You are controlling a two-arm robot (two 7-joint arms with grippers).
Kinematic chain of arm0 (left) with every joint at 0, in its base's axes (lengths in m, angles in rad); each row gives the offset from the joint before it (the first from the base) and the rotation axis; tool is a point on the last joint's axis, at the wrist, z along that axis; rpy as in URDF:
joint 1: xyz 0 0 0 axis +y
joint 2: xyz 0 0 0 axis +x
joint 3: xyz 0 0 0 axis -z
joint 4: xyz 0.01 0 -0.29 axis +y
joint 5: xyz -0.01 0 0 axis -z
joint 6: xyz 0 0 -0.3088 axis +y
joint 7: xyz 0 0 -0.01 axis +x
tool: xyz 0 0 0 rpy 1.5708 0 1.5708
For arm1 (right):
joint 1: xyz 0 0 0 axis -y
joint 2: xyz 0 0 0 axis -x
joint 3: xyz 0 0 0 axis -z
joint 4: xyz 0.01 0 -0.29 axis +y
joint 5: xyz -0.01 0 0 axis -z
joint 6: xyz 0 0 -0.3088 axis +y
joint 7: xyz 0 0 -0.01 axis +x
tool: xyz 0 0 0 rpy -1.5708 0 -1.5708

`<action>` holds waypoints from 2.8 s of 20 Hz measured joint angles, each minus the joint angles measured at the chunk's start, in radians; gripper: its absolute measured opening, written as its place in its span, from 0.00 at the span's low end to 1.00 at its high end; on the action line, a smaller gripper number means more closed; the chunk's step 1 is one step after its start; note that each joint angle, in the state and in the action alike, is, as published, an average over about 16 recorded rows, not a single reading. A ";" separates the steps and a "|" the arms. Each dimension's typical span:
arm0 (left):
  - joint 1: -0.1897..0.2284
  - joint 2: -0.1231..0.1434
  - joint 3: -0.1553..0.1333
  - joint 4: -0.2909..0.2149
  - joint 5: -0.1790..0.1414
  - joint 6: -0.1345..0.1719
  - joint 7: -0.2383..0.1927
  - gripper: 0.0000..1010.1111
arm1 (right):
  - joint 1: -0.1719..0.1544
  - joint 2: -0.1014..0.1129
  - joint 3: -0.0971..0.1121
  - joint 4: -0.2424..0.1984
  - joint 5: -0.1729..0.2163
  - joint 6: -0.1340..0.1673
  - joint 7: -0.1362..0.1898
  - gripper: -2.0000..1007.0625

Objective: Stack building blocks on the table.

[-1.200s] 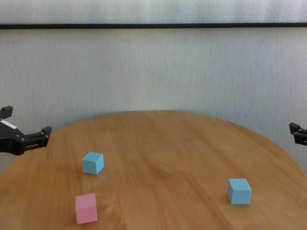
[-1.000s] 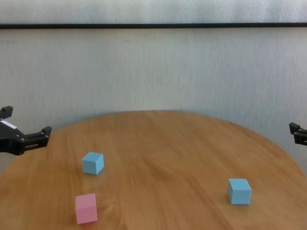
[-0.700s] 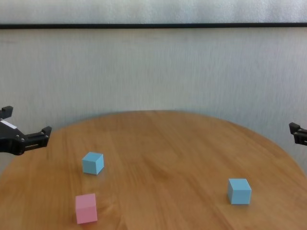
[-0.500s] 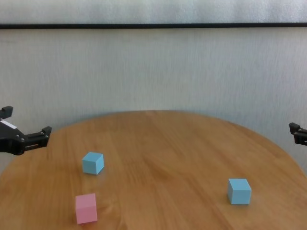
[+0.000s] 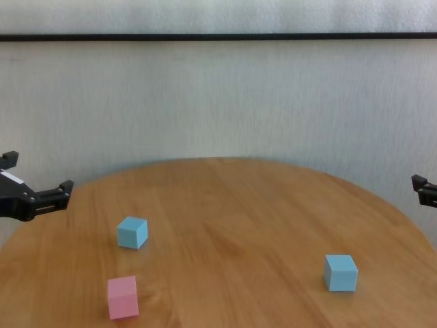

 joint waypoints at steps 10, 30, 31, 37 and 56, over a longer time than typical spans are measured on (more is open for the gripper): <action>0.000 0.000 0.000 0.000 0.000 0.000 0.000 0.99 | 0.000 0.000 0.000 0.000 0.000 0.000 0.000 1.00; 0.042 0.079 -0.028 -0.030 -0.014 -0.053 -0.126 0.99 | 0.000 0.000 0.000 0.000 0.000 0.000 0.000 1.00; 0.045 0.090 -0.029 -0.030 -0.018 -0.061 -0.152 0.99 | 0.000 0.000 0.000 0.000 0.000 0.000 0.000 1.00; 0.039 0.141 -0.017 -0.004 -0.049 -0.118 -0.335 0.99 | 0.000 0.000 0.000 0.000 0.000 0.000 0.000 1.00; -0.114 0.099 0.081 0.181 -0.126 -0.128 -0.800 0.99 | 0.000 0.000 0.000 0.000 0.000 0.000 0.000 1.00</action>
